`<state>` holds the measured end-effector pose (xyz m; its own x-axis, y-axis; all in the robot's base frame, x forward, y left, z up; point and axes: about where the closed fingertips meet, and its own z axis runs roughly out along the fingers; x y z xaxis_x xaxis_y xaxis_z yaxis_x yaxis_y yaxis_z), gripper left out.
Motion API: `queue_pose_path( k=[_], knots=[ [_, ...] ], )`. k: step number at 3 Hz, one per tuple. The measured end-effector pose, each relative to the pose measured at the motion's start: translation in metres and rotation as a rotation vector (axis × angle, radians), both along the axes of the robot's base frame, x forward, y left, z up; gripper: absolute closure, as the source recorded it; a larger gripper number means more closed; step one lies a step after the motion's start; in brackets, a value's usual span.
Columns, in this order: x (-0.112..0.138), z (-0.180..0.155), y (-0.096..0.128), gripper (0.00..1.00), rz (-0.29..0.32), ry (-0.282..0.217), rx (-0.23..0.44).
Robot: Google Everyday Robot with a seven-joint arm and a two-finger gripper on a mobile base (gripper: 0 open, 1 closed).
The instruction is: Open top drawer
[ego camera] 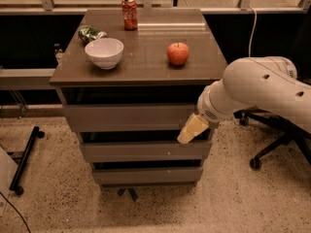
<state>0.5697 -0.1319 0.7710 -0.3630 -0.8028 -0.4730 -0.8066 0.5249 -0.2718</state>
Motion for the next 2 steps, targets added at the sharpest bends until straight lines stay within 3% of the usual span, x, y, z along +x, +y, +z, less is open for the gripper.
queue_pose_path(
  k=[1,2],
  knots=[
    [0.0000,0.0000,0.0000,0.00,0.000,0.000,0.000],
    [0.0024,0.0036,0.0028,0.00,0.041,-0.011,-0.020]
  ],
)
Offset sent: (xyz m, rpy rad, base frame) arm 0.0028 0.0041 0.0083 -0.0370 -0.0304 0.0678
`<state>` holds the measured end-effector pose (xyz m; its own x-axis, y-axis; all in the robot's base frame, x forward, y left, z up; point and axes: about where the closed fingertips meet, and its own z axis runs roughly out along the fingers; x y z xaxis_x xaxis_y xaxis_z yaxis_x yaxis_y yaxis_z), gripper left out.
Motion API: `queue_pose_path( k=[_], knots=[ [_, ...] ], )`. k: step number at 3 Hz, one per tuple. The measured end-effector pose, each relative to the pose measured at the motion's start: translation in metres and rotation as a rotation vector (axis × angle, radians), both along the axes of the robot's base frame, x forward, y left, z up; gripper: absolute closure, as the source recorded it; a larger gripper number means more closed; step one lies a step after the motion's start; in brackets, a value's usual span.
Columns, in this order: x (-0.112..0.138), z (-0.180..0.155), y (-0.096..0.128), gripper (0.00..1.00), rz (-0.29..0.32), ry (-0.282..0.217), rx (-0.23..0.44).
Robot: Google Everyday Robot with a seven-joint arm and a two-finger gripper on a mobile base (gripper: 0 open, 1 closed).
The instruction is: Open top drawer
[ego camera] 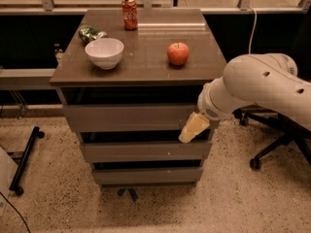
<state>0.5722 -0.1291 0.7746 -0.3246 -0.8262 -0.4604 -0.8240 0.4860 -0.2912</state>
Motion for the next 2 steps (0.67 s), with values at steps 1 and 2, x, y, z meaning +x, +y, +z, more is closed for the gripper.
queue_pose_path(
  k=[1,2],
  knots=[
    [0.007,-0.012,-0.001,0.00,0.025,0.031,-0.004],
    [0.018,-0.033,-0.007,0.00,0.031,0.076,0.021]
  ],
)
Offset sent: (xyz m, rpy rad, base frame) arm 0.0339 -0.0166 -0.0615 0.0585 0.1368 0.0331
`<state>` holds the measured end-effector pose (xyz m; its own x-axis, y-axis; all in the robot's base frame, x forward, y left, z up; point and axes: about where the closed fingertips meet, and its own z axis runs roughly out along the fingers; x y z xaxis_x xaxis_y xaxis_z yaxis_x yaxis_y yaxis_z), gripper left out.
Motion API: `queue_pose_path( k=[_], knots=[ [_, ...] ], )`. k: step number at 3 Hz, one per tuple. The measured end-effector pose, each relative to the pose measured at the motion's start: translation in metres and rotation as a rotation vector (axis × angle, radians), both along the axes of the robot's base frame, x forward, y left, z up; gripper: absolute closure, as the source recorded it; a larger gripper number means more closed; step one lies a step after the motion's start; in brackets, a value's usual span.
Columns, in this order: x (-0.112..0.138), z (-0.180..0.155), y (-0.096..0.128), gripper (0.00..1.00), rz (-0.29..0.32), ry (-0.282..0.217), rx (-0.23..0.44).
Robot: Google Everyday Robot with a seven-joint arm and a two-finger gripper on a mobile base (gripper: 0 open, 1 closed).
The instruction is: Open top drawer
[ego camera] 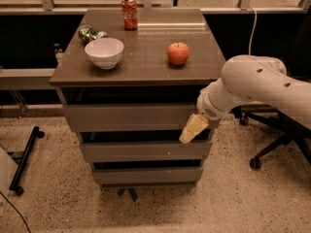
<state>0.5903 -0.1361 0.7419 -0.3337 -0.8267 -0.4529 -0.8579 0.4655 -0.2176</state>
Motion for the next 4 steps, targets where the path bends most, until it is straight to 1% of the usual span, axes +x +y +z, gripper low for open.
queue_pose_path(
  k=[1,2,3,4],
  knots=[
    [0.018,-0.032,-0.005,0.00,0.008,0.044,0.023],
    [0.035,-0.051,-0.006,0.00,0.012,0.048,0.035],
    [0.059,-0.069,-0.007,0.00,0.016,0.039,0.038],
    [0.066,-0.086,-0.018,0.26,-0.006,0.057,0.030]
  ],
)
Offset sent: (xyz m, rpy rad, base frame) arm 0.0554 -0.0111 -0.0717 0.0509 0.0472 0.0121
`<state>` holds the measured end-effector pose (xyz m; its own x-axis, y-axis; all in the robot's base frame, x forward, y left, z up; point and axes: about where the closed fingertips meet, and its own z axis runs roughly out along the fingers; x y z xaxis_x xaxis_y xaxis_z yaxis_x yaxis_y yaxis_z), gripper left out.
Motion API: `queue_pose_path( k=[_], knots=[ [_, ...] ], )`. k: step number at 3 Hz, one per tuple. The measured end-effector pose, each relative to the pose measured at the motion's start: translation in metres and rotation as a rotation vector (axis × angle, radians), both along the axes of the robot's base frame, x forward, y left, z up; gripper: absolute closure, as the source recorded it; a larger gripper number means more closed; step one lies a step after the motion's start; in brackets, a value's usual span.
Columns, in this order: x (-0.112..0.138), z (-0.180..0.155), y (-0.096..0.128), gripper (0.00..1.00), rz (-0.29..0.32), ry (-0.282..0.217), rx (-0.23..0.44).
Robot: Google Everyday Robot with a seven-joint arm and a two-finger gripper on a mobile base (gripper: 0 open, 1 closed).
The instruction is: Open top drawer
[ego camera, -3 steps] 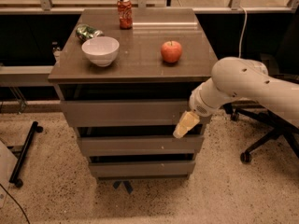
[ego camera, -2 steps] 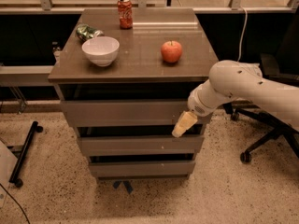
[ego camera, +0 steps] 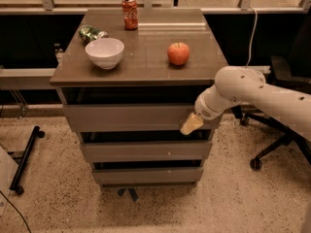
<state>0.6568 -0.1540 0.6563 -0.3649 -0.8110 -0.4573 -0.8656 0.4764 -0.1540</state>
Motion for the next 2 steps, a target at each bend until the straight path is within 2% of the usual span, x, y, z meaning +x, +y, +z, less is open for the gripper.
queue_pose_path(
  k=[1,2],
  knots=[
    [-0.0113,-0.0004,-0.0096,0.48,-0.017,0.009,-0.019],
    [-0.0113,0.0002,-0.0096,0.79,-0.017,0.009,-0.019]
  ],
)
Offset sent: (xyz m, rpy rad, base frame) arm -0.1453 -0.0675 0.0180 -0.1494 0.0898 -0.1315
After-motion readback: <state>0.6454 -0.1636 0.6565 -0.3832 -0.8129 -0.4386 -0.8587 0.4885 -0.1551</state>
